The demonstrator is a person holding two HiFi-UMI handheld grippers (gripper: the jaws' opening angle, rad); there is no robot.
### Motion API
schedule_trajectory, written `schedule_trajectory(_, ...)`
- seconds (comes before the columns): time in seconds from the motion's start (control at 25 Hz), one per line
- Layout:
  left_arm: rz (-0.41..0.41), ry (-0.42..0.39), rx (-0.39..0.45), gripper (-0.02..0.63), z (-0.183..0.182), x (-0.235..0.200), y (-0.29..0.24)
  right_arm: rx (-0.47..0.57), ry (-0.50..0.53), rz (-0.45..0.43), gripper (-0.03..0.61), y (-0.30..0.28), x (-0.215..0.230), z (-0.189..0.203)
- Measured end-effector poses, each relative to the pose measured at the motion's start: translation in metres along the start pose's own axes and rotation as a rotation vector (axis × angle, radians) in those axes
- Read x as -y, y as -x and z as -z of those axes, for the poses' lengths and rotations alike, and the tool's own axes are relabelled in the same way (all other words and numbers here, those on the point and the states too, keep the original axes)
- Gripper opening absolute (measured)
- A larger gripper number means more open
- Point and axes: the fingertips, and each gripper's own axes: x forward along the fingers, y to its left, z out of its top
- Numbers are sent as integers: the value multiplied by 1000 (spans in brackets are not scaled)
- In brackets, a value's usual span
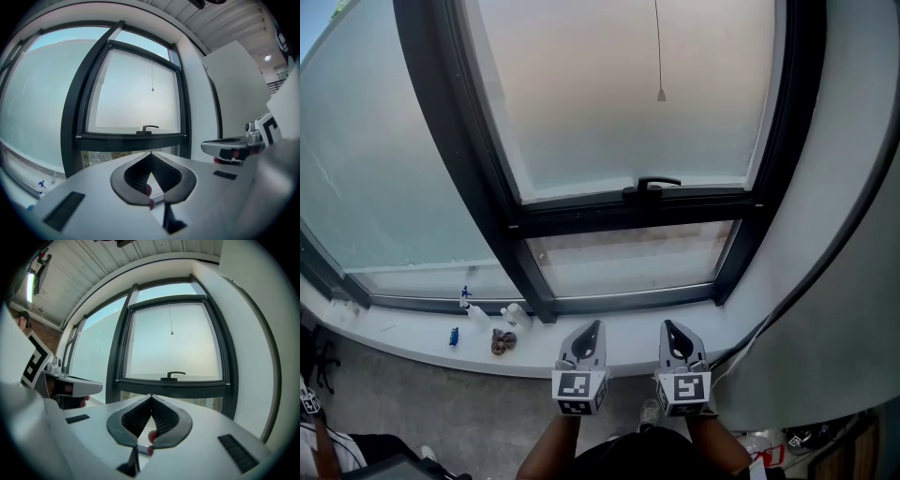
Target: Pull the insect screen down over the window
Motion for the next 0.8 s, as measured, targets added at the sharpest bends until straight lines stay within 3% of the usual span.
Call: schedule_trajectory(0.8, -98, -8, 5, 2, -26, -8, -121, 11, 38, -140, 2, -113, 67, -7)
